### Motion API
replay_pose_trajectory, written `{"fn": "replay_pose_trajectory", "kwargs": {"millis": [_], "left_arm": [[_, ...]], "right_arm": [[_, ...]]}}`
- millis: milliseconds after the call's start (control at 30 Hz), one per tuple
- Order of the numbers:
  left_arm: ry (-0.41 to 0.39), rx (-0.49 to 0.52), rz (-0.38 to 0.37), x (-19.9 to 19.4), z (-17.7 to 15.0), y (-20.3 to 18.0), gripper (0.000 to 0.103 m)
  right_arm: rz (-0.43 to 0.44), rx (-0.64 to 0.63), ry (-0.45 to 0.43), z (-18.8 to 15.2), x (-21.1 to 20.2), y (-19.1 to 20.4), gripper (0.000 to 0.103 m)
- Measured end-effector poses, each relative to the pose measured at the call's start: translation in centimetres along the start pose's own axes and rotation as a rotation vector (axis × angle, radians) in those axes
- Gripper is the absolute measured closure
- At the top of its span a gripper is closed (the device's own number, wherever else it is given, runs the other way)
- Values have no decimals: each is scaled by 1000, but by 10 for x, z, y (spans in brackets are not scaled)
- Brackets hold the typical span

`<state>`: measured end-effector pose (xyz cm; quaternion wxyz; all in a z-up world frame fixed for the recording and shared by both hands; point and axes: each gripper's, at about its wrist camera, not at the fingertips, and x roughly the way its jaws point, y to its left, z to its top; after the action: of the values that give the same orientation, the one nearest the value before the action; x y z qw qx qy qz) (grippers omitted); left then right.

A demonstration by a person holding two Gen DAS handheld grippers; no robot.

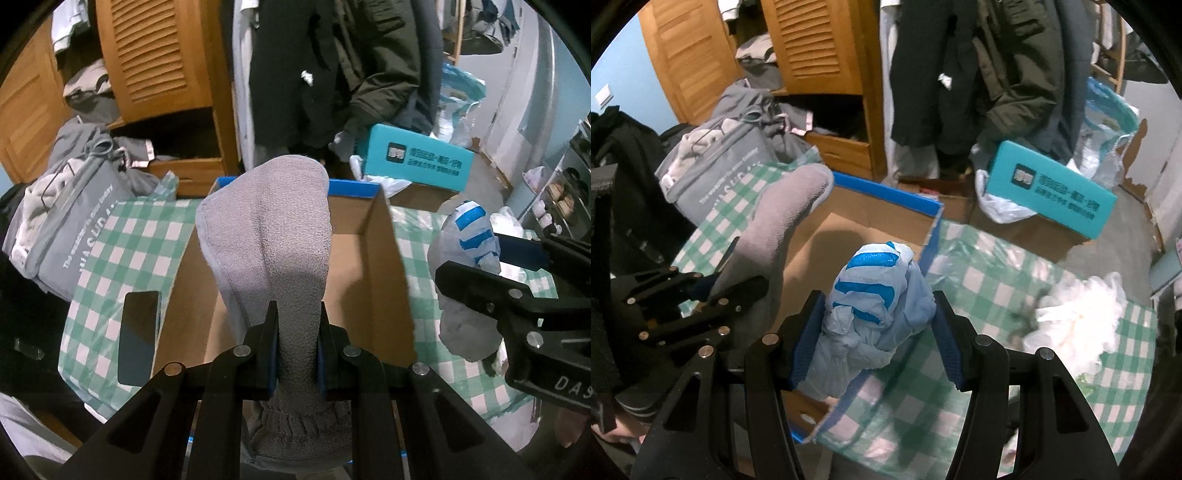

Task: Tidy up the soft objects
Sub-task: 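Carry both socks into the cardboard box and open both grippers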

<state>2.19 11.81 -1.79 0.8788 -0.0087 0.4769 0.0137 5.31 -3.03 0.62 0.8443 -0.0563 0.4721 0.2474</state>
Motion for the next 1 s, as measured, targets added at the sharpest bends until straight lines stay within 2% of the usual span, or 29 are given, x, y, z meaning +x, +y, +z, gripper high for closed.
{"fn": "replay_pose_trajectory", "kwargs": {"millis": [400, 533, 633, 767, 1000], "left_arm": [[51, -39, 13, 22, -3, 21, 87], [66, -45, 15, 27, -2, 21, 81], [60, -47, 39, 27, -2, 22, 77], [55, -55, 52, 26, -2, 25, 61], [54, -46, 49, 24, -2, 21, 58]], "right_arm": [[29, -12, 76, 9, 41, 12, 45], [62, -10, 107, 11, 51, 16, 44], [43, -22, 104, 10, 53, 19, 39], [23, -17, 96, 9, 51, 15, 32], [10, 32, 80, 7, 41, -1, 26]]}}
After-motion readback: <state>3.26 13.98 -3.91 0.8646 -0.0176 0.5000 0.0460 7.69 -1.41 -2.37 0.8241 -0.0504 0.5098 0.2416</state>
